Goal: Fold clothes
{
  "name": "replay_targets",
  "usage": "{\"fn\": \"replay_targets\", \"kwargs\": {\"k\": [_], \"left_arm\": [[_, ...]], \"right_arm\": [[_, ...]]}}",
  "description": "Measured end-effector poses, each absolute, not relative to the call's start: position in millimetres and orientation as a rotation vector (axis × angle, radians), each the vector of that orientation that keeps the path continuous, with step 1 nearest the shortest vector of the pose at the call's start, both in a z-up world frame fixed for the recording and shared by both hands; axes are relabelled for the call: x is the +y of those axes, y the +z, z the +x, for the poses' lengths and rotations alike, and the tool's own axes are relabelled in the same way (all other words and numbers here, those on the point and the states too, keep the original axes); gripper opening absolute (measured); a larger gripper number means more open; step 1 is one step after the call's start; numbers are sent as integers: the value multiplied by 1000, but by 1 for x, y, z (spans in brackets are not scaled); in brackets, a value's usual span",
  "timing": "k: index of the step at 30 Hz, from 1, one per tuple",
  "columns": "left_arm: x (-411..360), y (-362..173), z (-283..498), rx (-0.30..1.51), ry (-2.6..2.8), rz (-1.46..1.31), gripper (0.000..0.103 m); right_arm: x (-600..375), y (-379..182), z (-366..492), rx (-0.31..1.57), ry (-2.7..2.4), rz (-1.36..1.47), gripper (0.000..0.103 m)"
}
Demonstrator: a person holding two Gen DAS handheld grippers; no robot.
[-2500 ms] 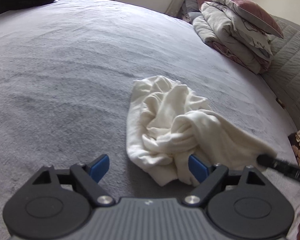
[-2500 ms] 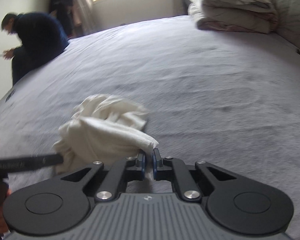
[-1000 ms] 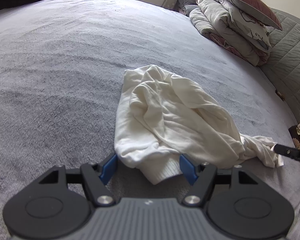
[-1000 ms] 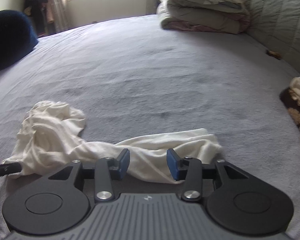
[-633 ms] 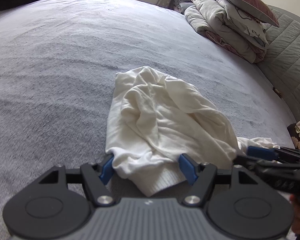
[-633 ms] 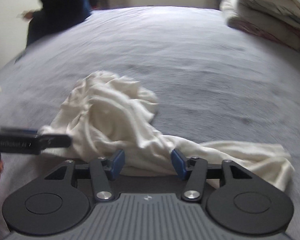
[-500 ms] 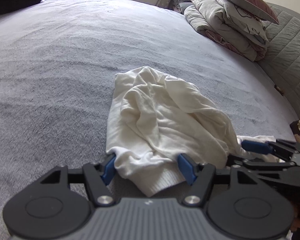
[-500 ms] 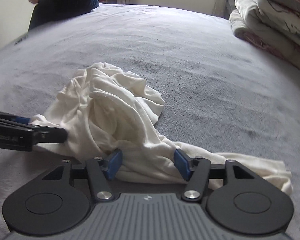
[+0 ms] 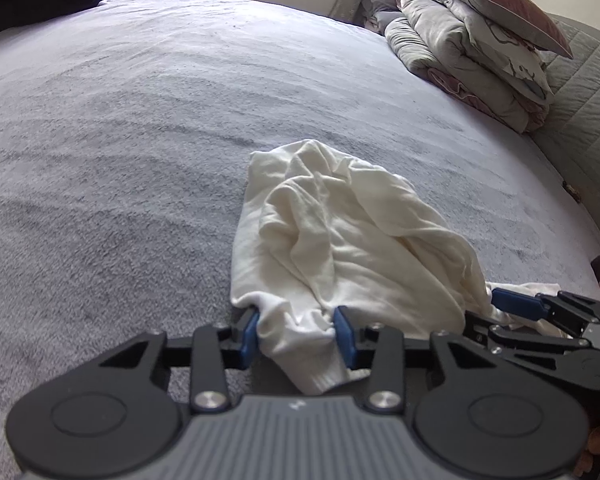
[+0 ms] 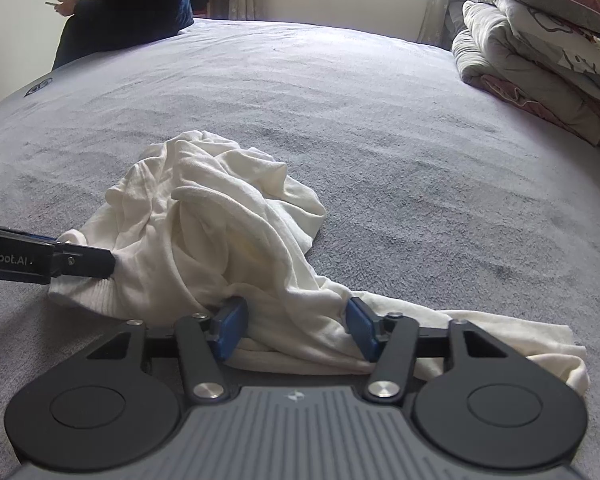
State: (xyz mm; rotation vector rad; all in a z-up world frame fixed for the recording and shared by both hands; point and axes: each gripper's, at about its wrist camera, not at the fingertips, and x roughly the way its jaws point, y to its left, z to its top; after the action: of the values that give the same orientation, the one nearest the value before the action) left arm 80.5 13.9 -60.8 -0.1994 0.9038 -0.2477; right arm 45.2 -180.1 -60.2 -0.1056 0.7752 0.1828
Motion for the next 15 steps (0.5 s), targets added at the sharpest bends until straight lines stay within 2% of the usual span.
{"fn": "replay_targets", "kwargs": {"k": [2, 3, 7, 15], "left_arm": [[17, -61, 81, 905, -242, -212, 26], [18, -61, 82, 907, -240, -220, 21], [25, -60, 84, 910, -228, -257, 11], [44, -47, 86, 857, -153, -270, 7]], "right_arm": [[-181, -60, 45, 768, 185, -99, 33], [-181, -61, 46, 769, 187, -90, 19], [-185, -55, 45, 759, 161, -65, 9], [-218, -34, 45, 711, 45, 4, 8]]}}
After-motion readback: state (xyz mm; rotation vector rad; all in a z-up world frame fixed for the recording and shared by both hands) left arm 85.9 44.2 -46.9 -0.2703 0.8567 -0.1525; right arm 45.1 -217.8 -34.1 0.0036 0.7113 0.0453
